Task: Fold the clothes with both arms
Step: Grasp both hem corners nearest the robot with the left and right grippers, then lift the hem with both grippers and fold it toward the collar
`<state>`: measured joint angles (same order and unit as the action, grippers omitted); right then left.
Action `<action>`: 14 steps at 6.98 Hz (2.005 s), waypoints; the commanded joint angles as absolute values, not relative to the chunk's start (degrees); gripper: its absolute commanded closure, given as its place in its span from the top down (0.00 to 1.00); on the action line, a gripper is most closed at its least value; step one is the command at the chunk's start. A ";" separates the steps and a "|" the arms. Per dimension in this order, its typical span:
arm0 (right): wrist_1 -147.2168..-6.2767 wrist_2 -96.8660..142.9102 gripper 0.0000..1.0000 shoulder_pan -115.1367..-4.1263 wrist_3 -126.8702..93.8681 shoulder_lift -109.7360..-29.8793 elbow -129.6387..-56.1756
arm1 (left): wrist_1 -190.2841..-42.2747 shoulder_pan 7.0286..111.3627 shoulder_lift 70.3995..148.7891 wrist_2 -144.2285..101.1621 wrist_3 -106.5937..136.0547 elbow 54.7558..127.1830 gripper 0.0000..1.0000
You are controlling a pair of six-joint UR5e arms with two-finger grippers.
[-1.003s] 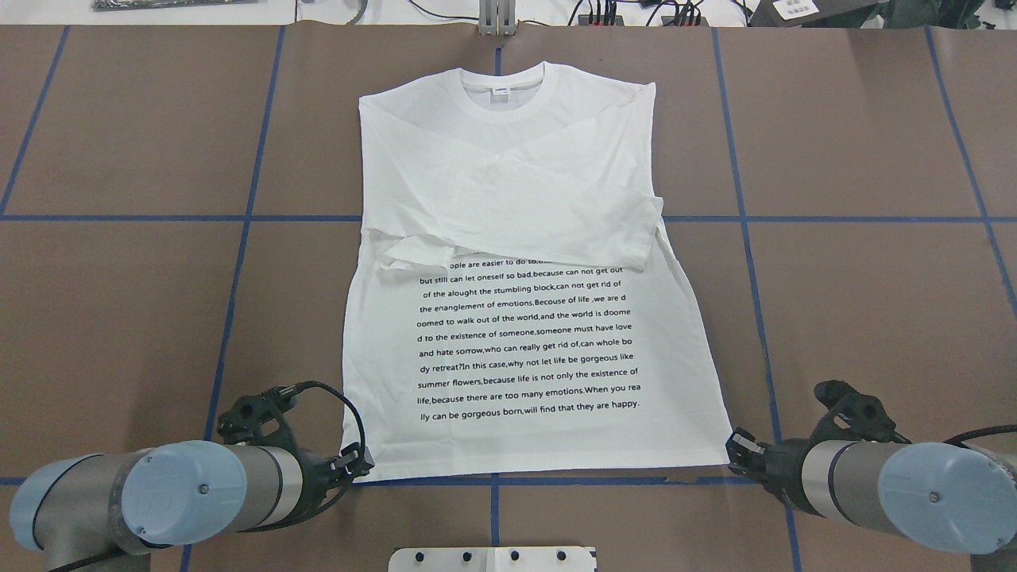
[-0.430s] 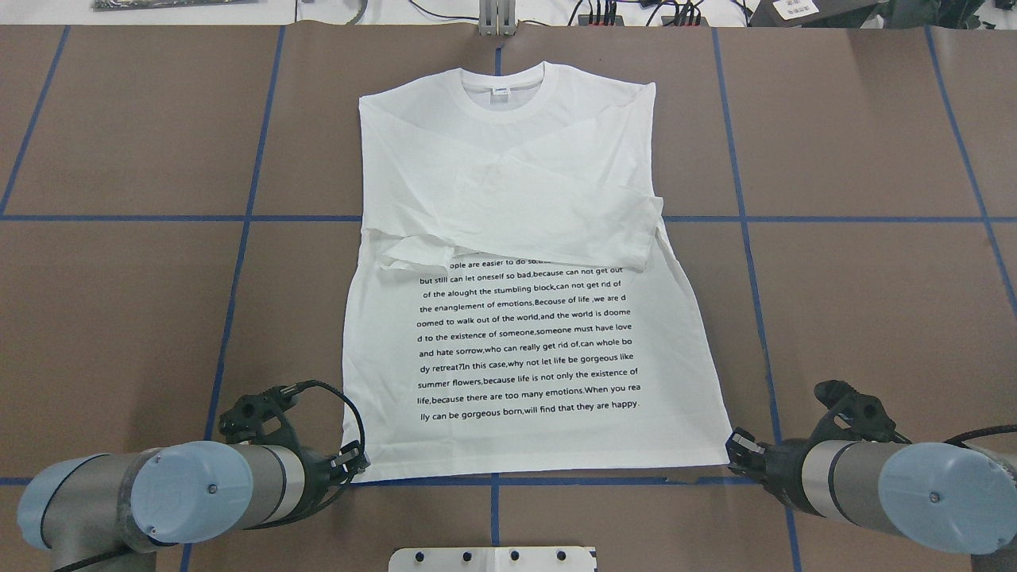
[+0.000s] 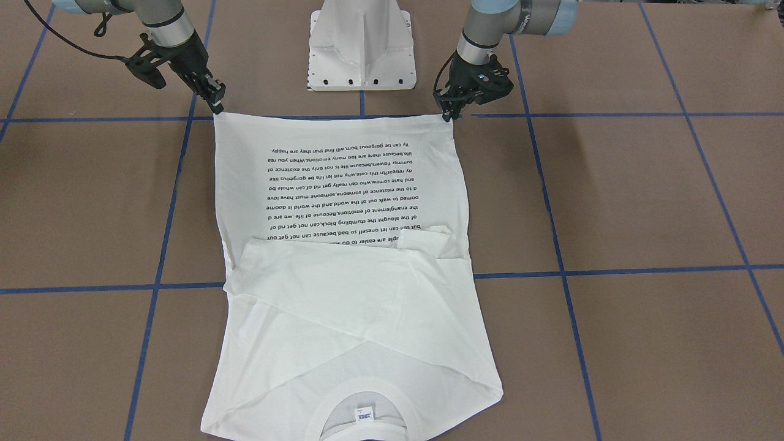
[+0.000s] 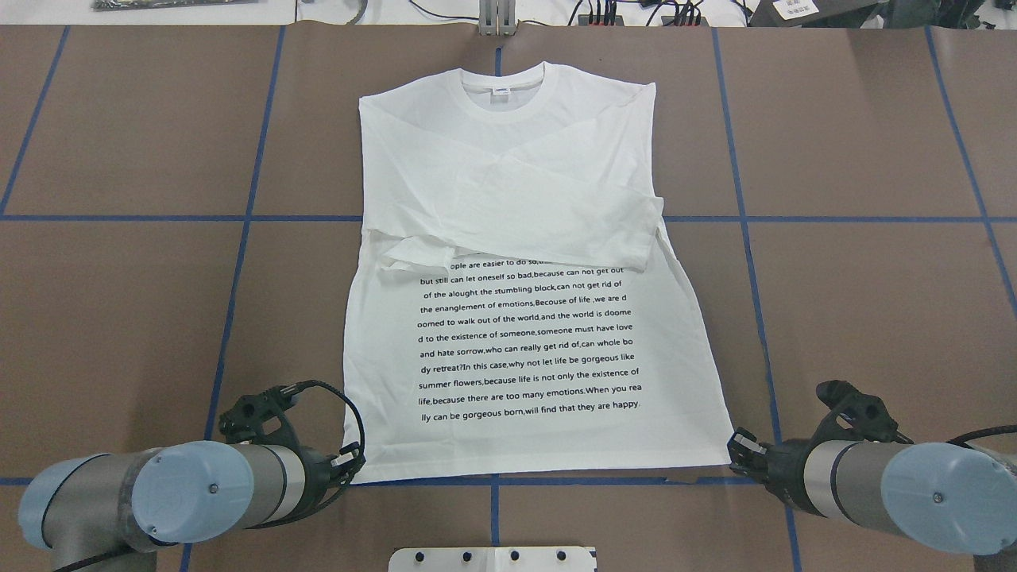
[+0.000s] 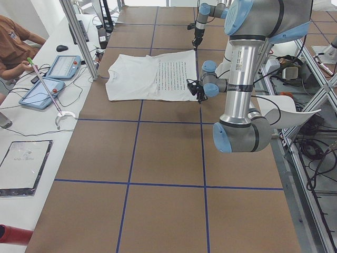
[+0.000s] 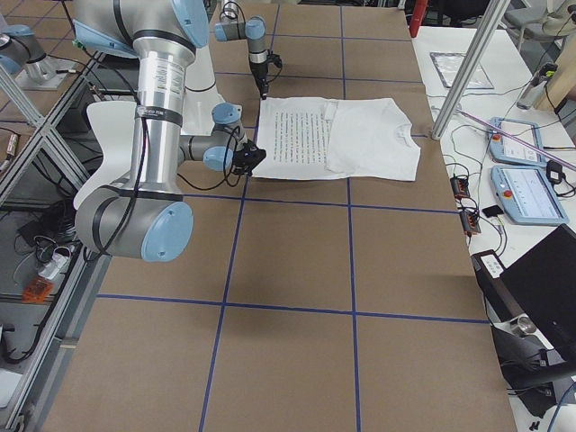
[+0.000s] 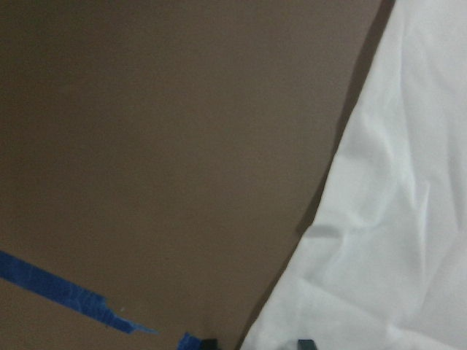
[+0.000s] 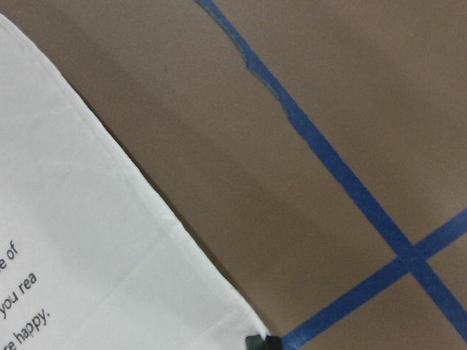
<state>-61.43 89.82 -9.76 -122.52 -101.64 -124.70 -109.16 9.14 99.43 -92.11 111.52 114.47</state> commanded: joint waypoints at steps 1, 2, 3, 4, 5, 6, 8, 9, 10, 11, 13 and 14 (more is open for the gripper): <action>-61.44 89.82 0.00 -9.76 -122.52 -101.69 -124.80 | -109.16 9.14 99.49 -92.20 111.53 114.96 0.00; -61.44 89.82 0.00 -9.58 -122.52 -101.69 -124.80 | -109.16 9.49 99.32 -92.28 111.53 115.48 0.00; -61.44 89.82 0.00 -9.41 -122.52 -101.69 -125.85 | -109.07 9.75 98.27 -92.29 111.45 118.62 0.00; -61.44 89.91 0.00 -7.93 -123.30 -101.69 -126.64 | -108.20 9.23 96.35 -92.29 111.53 121.26 0.00; -61.44 90.09 0.00 -6.61 -123.48 -101.78 -128.39 | -106.45 9.05 96.15 -92.29 111.79 122.94 0.00; -61.44 89.91 0.00 -5.03 -124.97 -101.78 -129.28 | -104.52 8.10 96.07 -92.29 113.10 124.79 0.00; -61.44 89.91 0.00 -3.26 -126.65 -101.78 -131.21 | -103.89 5.11 91.87 -92.11 116.26 129.79 0.00; -61.44 90.09 0.00 -2.47 -126.74 -102.65 -131.92 | -103.89 4.58 91.58 -92.11 117.06 130.68 0.00; -61.44 89.91 0.00 -2.29 -126.74 -105.35 -134.53 | -103.89 4.22 91.76 -92.11 117.77 132.00 0.00; -61.44 89.91 0.00 -4.11 -126.65 -105.47 -135.43 | -103.89 5.00 92.80 -92.28 117.51 133.66 0.00; -61.44 91.92 0.00 -13.24 -125.60 -104.77 -135.18 | -103.71 14.17 99.09 -92.72 106.60 132.63 0.00; -61.52 92.28 0.00 -16.14 -122.99 -102.16 -132.91 | -103.71 19.81 103.84 -93.07 101.22 127.84 0.00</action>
